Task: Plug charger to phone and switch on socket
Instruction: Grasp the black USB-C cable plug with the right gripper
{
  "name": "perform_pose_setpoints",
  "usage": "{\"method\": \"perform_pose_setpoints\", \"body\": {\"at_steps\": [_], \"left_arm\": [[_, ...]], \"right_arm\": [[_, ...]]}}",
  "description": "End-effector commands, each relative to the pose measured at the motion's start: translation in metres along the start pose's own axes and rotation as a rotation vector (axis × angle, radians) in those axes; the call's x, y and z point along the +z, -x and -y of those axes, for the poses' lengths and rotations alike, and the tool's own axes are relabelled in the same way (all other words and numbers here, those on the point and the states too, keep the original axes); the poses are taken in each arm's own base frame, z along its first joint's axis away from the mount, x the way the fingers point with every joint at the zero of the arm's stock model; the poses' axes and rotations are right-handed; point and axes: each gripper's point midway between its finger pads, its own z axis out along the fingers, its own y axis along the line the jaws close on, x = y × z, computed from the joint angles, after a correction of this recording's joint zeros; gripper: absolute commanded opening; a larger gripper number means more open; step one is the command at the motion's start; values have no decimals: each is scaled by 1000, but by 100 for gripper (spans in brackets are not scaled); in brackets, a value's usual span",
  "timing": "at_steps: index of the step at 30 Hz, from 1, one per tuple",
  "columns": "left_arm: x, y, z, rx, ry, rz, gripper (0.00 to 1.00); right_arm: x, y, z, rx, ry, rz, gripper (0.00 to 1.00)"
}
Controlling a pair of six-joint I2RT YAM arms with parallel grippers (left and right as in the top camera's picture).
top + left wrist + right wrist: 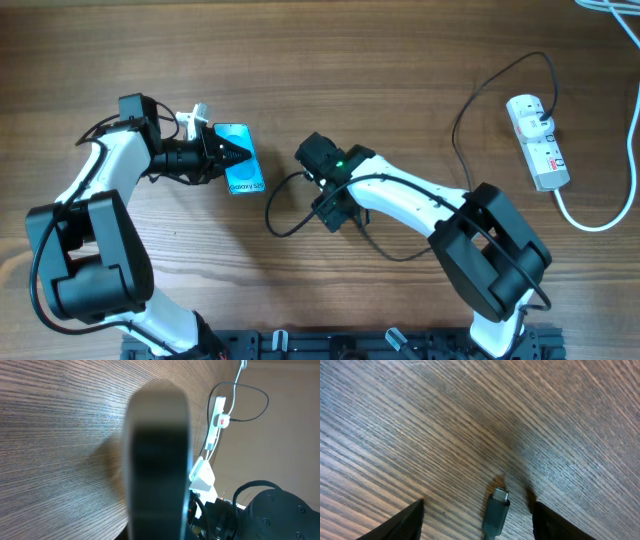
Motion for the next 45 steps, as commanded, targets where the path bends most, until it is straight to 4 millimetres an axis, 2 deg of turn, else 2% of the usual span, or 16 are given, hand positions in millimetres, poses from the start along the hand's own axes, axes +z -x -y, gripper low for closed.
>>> {"method": "perform_pose_setpoints", "body": {"at_steps": [1,6,9,17,19,21,26,31,34,39,45], "left_arm": [[-1,-2,8,33,-24,-1,4],[-1,-3,8,26,-24,-5,4],[-1,-3,8,27,-24,-5,4],[-1,-3,8,26,-24,-5,4],[-1,-4,8,24,-24,-6,4],[-1,-4,8,23,-24,-7,4],[-1,-4,8,24,-24,-7,4],[-1,-4,8,24,-24,-7,4],[-1,-4,8,24,-24,-7,4],[-1,-4,8,24,-24,-7,4],[-1,-4,8,24,-24,-7,4]], "right_arm": [[8,-10,6,39,17,-49,73],[6,-29,5,15,57,-130,75],[6,-33,5,10,56,-143,74],[5,-34,4,23,59,-148,50],[6,-32,4,35,58,-140,48],[6,-28,4,37,58,-125,41],[6,-26,4,37,59,-118,31],[7,-25,4,37,60,-111,26],[7,-20,4,37,60,-92,30],[7,-18,4,38,61,-83,29],[7,-19,4,41,61,-89,20]]}}
